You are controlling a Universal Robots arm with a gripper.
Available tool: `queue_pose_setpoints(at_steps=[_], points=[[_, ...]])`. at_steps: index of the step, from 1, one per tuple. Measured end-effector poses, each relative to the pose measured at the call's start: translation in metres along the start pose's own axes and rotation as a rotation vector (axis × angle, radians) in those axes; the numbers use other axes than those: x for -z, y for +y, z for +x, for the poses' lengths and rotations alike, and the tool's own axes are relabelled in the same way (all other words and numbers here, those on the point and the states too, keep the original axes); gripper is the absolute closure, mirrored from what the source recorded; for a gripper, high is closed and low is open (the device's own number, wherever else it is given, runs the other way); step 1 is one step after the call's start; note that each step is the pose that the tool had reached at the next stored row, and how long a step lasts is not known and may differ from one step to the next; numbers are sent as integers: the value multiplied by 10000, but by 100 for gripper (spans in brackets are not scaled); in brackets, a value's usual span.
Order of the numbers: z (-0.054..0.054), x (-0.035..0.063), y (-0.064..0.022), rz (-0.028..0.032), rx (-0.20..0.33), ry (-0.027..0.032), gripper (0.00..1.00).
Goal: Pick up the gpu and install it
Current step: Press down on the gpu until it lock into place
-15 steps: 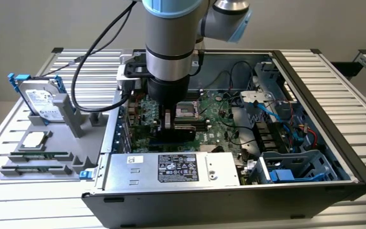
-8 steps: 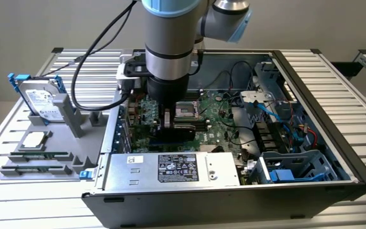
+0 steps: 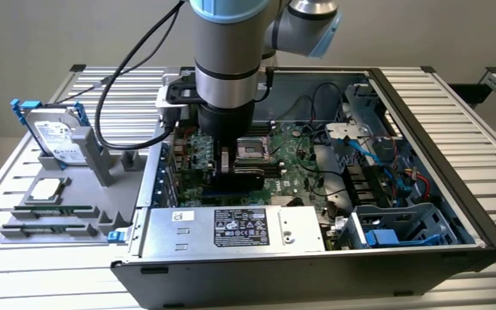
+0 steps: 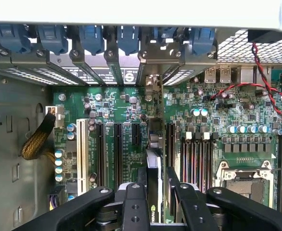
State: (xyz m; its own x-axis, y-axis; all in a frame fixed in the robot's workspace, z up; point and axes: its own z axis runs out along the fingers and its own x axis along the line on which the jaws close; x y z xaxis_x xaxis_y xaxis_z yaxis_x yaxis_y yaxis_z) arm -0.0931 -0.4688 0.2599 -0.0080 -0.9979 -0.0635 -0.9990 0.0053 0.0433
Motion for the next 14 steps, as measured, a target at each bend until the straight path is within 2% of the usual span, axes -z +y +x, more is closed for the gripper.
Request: queue_pose_setpoints(at_steps=[14], points=[[-10,-32,0,-4,-3,2,73]])
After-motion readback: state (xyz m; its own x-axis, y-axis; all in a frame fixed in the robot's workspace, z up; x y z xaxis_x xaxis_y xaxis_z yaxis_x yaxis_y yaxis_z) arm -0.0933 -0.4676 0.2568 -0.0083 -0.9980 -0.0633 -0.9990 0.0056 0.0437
